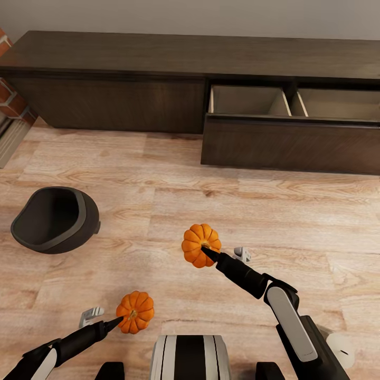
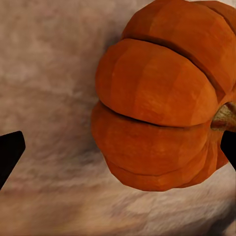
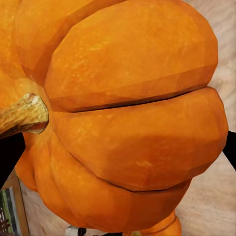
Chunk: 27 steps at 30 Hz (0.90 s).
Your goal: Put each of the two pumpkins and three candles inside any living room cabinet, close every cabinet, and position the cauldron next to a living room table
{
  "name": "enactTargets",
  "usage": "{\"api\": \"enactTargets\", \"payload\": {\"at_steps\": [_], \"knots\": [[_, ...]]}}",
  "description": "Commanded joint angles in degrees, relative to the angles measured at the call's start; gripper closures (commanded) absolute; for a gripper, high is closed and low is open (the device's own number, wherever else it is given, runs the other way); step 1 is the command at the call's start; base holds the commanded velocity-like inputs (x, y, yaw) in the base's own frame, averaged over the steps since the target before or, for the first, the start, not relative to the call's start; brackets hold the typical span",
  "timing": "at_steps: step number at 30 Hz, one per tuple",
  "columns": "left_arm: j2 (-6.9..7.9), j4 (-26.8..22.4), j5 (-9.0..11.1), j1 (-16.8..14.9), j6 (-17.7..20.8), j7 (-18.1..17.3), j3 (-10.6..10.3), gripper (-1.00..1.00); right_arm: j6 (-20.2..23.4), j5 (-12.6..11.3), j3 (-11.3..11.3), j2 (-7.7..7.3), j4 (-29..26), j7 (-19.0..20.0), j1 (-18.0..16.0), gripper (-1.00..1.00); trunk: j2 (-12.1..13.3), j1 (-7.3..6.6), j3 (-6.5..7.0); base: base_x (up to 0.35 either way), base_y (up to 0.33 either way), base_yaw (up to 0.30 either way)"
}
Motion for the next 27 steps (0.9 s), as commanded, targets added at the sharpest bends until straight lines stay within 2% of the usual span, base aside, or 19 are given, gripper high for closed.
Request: {"api": "enactTargets", "payload": {"at_steps": [1,24,27], "knots": [[-0.01,-0.01,0.45,-0.01,0.55,-0.15,0.07,-1.00,0.17,-0.03,0.01,-0.03,-0.01,0.19,-0.03,1.00,-0.01,-0.01,-0.03,0.000,-0.003,0.000],[0.00,-0.02,0.45,-0.01,0.55,-0.07,0.10,-1.00,0.18,-0.03,0.00,-0.11,-0.03,0.19,-0.04,1.00,-0.01,-0.01,-0.03,0.011,-0.035,0.000],[-0.02,-0.02,0.45,-0.01,0.55,-0.06,0.08,-1.00,0.22,-0.03,0.01,-0.11,-0.02,0.19,-0.02,1.00,-0.05,0.07,-0.69,0.000,-0.001,0.000]]}}
